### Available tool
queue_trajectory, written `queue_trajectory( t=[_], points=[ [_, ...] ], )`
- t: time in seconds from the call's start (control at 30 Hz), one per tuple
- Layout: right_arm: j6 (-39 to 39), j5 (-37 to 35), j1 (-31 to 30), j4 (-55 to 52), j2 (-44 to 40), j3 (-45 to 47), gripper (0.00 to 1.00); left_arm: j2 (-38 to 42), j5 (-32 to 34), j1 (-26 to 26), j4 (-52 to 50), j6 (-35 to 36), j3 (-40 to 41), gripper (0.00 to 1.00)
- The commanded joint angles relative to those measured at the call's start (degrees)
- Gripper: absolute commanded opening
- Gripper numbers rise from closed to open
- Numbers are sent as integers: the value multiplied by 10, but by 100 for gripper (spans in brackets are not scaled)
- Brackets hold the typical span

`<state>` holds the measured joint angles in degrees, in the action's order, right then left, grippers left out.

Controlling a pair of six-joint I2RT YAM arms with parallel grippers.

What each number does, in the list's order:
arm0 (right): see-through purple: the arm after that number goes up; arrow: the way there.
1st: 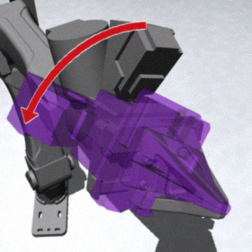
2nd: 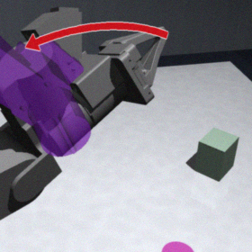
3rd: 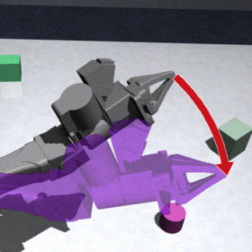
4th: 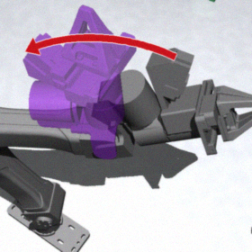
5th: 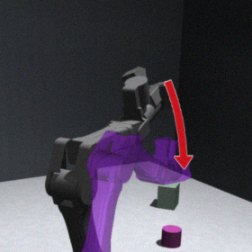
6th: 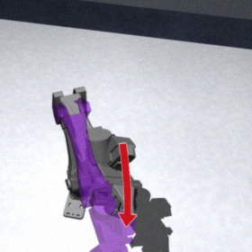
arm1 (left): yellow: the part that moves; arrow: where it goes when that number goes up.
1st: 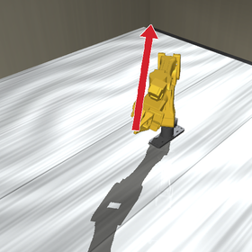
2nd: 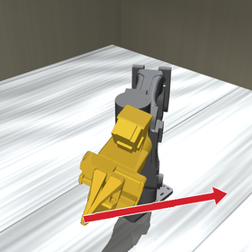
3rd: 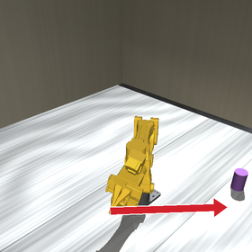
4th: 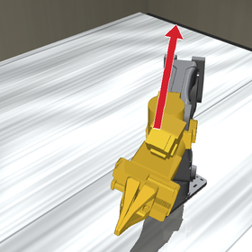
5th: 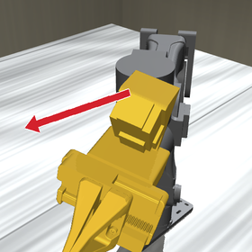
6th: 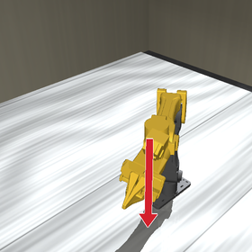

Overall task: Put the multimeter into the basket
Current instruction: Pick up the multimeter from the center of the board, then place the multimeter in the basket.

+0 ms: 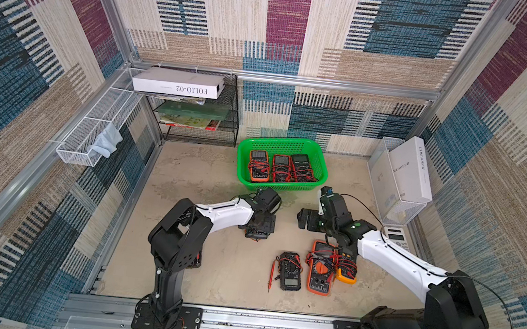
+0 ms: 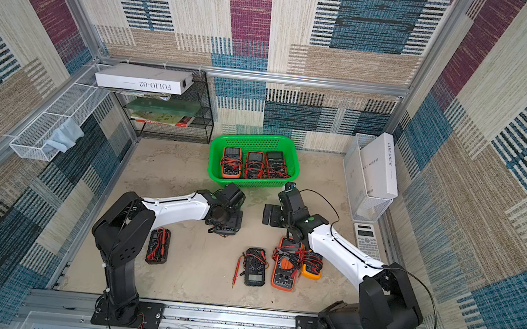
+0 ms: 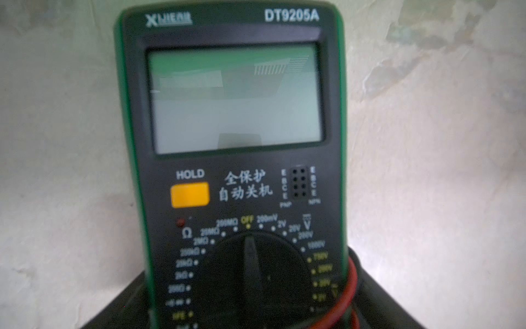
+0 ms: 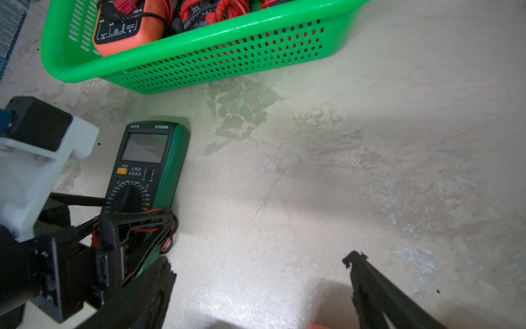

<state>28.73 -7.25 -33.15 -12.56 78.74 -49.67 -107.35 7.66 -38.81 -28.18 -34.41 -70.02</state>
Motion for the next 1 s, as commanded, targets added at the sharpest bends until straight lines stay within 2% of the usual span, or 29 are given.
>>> queue_trajectory(
  t=[0.0, 0.53, 0.77, 0.97],
  points=[
    [-5, -1, 2, -3, -1, -5, 99, 27, -6, -4, -13, 7, 10, 0],
    [-5, 1, 13, 0, -8, -6, 99, 182, -5, -16, -46, 10, 72, 0],
    [1, 6, 14, 2, -20, 3, 100, 206, 24, -16, -66, 27, 35, 0],
    [5, 11, 14, 6, -25, 8, 100, 171, 43, -15, -73, 56, -49, 0]
  ],
)
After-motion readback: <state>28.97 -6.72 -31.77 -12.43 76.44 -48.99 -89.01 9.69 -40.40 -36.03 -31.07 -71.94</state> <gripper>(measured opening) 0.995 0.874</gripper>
